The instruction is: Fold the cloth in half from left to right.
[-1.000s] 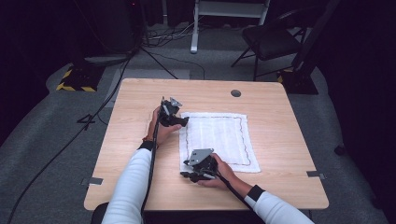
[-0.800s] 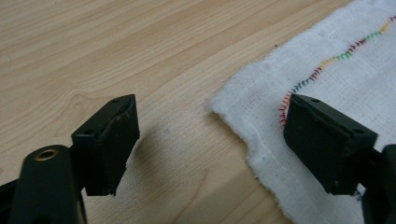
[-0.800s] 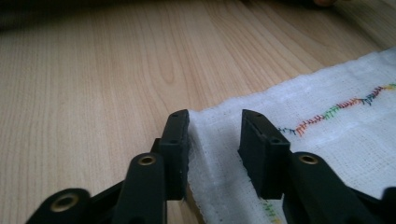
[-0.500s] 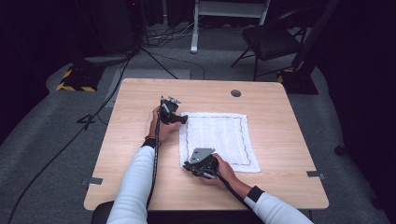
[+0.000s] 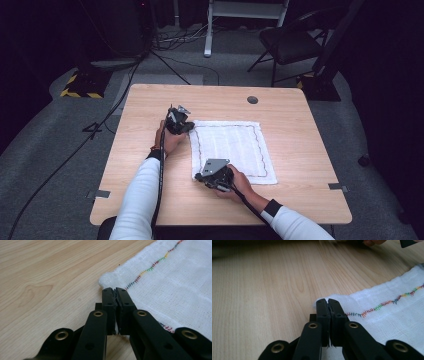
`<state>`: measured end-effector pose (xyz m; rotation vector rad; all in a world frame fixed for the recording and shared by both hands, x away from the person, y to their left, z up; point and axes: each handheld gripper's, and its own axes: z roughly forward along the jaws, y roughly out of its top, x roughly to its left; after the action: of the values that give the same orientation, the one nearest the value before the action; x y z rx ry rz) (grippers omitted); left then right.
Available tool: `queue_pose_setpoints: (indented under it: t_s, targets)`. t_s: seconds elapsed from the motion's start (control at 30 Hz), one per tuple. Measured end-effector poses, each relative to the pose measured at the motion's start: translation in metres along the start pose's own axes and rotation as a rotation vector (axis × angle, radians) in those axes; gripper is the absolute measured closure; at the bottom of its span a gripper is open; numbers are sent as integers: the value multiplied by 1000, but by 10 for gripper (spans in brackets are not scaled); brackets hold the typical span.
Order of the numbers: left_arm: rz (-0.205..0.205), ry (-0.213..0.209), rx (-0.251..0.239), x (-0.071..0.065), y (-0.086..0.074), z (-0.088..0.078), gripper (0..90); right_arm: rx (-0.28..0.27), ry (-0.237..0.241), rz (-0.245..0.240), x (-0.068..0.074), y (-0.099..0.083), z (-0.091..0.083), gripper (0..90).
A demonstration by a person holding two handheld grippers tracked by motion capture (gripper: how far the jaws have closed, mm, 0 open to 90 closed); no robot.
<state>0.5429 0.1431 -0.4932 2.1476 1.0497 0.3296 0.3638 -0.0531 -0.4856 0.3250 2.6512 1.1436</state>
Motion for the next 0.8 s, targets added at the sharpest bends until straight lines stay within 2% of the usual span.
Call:
queue_pose_setpoints:
  t_s: [0.2, 0.33, 0.43, 0.53, 0.6, 0.8]
  targets:
    - [25, 26, 2, 5, -1, -16, 873, -20, -1, -17, 5, 8, -2, 882]
    - [8, 19, -32, 11, -3, -30, 876, -39, -4, -19, 7, 15, -3, 882]
    - [15, 19, -47, 12, -2, -38, 877, -57, -3, -25, 9, 21, -4, 882]
    - [20, 19, -74, 10, 1, -44, 878, -82, -7, -20, 12, 27, -7, 882]
    - [41, 23, -75, 7, 4, -46, 880, -96, -17, -25, 13, 29, -13, 882]
    - [57, 24, -98, -3, 16, -45, 883, -105, -38, -20, 8, 26, -27, 882]
